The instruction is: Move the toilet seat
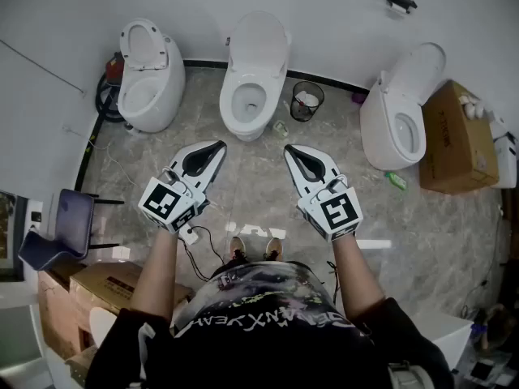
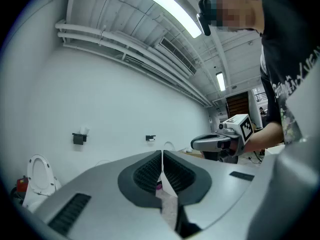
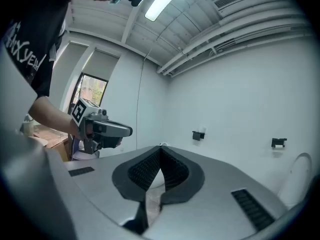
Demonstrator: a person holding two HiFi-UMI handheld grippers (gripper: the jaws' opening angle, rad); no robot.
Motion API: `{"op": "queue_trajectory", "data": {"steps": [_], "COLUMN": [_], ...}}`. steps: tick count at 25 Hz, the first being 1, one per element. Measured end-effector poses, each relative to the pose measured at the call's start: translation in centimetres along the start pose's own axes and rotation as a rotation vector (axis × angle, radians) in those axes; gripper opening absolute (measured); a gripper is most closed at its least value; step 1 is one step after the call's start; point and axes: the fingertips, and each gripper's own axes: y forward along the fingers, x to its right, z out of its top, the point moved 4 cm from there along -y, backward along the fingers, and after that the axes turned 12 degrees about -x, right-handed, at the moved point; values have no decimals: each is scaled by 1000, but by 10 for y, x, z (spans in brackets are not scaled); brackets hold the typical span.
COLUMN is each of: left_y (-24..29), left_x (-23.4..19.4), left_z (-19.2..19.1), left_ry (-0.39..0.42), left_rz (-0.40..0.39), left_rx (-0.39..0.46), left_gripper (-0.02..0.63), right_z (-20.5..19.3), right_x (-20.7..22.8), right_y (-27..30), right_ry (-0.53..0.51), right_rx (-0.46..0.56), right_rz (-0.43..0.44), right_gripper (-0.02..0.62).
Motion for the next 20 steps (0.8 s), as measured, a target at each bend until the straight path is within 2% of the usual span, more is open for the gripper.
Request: {"op": "queue_trajectory", "data": {"steps": [3,6,10,20], "left_y": [-1,1,2,16], "left_x": [0,-1,-3,-5], "left_z": [-1,0,-2,-7], "left_ry": [4,0,-5,-13], "left_rz": [-1,-1,0,-11], "left_rx": [-6,-6,-7,-22], "left_gripper": [29,29,29,29], "right_z": [0,0,-1,-7], "right_x": [3,4,7,13], "right_y": [4,5,9,12], "right_ry": [-30,-17,-37,26], "right_rx": [44,25,48,-3], "right_rz": [-1,-2,-4,-8], "right_gripper": [-2,-2,-2,2]}}
